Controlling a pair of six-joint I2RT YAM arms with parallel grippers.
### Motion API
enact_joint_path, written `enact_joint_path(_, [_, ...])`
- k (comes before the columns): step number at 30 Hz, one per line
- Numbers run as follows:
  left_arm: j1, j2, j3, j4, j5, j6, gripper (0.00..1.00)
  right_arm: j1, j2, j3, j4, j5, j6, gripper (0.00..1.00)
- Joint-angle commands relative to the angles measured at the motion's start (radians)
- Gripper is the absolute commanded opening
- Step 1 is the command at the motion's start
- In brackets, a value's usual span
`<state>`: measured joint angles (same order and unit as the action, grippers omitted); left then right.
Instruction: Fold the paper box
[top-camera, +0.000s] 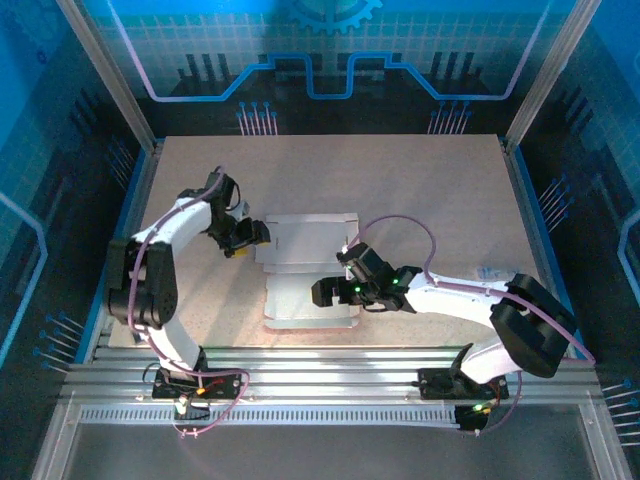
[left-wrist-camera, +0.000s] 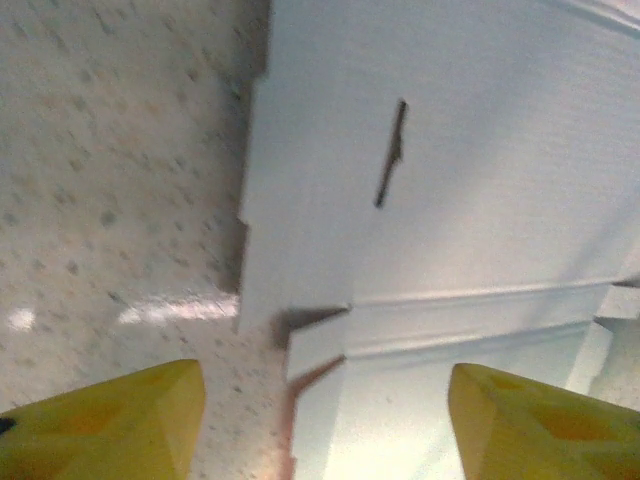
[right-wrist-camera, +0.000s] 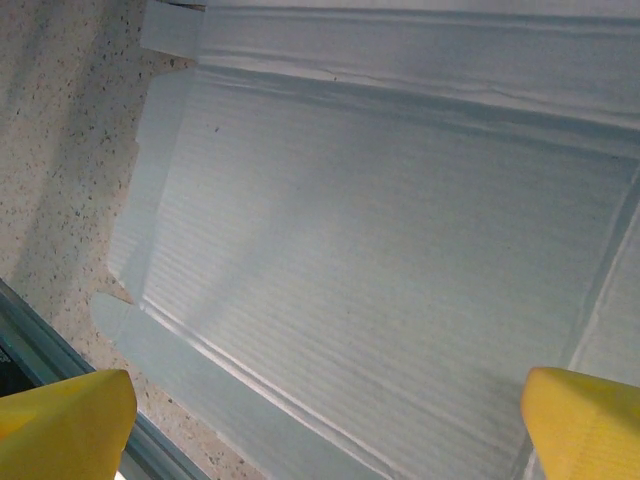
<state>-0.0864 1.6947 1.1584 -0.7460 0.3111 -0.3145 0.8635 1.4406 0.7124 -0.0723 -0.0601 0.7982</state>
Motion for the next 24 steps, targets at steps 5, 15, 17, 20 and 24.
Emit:
enact_joint_path(5, [-0.115, -0.112, -0.117, 0.072, -0.051, -0.095, 0.70, 0.000, 0.025, -0.034, -0.003, -0.023, -0.021, 1.00])
enact_joint_path(15, [-0.186, -0.060, -0.170, 0.146, -0.128, -0.121, 0.70, 0.005, 0.029, -0.091, 0.041, -0.027, 0.003, 1.00])
enact_joint_path(17, [-0.196, -0.049, -0.173, 0.165, -0.133, -0.124, 0.71, 0.005, 0.029, -0.097, 0.046, -0.026, 0.005, 1.00])
enact_joint_path(20, [-0.205, -0.031, -0.177, 0.184, -0.137, -0.131, 0.71, 0.005, 0.032, -0.102, 0.049, -0.026, 0.005, 1.00])
enact_joint_path(24, [-0.215, -0.009, -0.170, 0.180, -0.175, -0.132, 0.70, 0.006, 0.034, -0.106, 0.054, -0.026, 0.008, 1.00])
